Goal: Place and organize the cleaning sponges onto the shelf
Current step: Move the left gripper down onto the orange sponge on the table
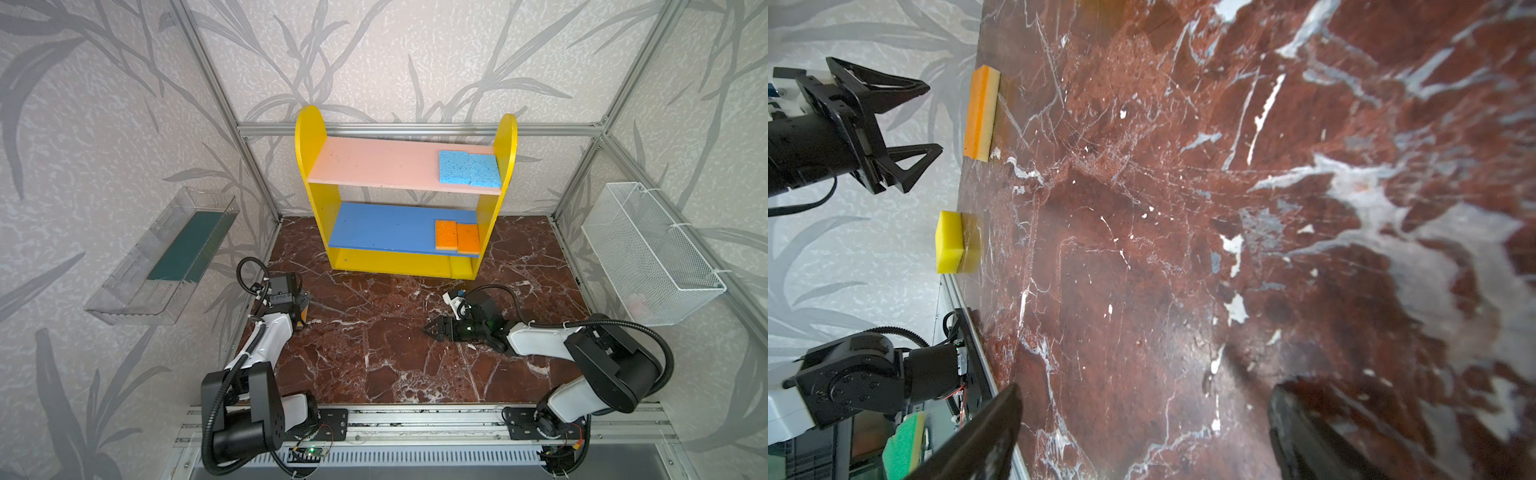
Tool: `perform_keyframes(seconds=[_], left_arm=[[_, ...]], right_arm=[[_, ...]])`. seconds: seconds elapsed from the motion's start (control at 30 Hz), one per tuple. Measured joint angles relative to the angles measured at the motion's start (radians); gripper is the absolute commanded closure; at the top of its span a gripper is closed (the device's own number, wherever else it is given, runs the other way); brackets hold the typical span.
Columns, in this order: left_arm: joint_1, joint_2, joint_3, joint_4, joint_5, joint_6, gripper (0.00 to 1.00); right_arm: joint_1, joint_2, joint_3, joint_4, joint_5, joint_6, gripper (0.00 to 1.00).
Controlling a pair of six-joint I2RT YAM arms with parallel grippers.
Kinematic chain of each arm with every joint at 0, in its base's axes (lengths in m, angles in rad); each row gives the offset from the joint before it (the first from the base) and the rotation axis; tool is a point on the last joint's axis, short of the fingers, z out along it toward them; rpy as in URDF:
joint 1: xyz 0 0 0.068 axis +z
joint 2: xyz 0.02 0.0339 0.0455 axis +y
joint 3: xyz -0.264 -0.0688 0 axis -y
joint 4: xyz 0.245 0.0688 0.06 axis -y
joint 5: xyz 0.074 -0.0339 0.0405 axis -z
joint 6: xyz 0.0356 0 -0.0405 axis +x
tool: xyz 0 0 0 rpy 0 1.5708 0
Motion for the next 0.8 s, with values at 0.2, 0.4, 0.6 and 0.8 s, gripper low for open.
perform_keyframes(seconds=[0.2,0.4,0.6,0.8], left_arm=[[0.039,0.116,0.059,0.033,0.007,0.016,0.10],[0.058,0.266,0.124,0.017,0.048,0.032,0.10],[0.060,0.363,0.184,0.022,0.114,0.045,0.13],[0.060,0.367,0.184,0.029,0.148,0.058,0.18]], right_arm=[[-0.011,0.009,0.000,0.015,-0.021,0.018,0.09],[-0.019,0.011,0.000,0.016,-0.034,0.022,0.09],[-0.028,0.011,0.000,0.016,-0.034,0.022,0.09],[-0.030,0.012,0.000,0.016,-0.034,0.022,0.10]])
